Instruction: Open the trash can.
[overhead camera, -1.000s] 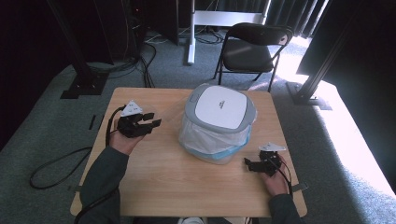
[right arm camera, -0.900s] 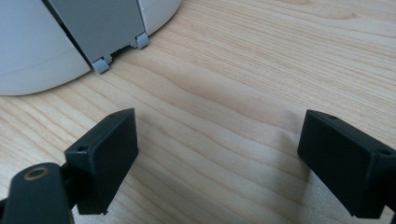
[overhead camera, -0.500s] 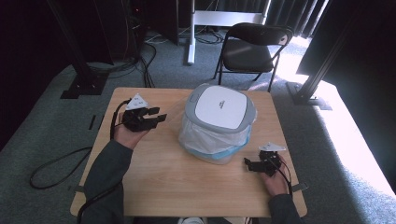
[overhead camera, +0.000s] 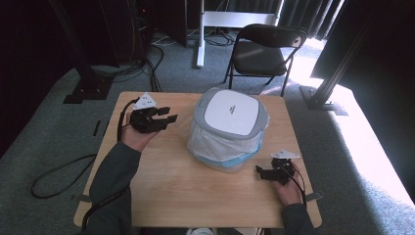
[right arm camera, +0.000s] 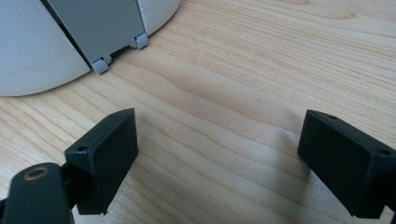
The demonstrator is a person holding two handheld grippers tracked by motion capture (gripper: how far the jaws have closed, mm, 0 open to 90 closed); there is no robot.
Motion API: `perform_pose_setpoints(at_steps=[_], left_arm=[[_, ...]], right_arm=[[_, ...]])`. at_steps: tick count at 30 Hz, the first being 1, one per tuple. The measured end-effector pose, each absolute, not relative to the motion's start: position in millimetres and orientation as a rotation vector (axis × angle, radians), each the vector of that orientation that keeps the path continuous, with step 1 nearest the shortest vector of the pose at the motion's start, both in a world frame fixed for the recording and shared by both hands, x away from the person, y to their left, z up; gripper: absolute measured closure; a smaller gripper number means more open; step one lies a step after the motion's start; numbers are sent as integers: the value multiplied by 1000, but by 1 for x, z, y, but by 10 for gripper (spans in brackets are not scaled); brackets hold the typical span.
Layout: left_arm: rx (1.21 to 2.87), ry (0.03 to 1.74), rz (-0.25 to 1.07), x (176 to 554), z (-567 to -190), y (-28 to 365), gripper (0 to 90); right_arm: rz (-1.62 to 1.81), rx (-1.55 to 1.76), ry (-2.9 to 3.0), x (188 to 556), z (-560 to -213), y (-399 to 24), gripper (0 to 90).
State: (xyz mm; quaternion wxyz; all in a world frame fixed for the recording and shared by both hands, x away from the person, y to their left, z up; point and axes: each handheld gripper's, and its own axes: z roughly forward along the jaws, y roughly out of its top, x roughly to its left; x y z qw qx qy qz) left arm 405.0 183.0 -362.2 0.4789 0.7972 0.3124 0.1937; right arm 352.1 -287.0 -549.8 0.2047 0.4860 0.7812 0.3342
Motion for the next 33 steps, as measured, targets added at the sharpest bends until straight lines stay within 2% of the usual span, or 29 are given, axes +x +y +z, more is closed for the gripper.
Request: perform_pose_setpoints(at_steps=[15, 33], left_arm=[[1946, 706, 455, 410, -344, 171, 578], [1957, 673, 452, 420, -330, 156, 580]], right_arm=[[931, 1356, 2177, 352, -550, -287, 114], [931, 1357, 2176, 352, -550, -287, 114]])
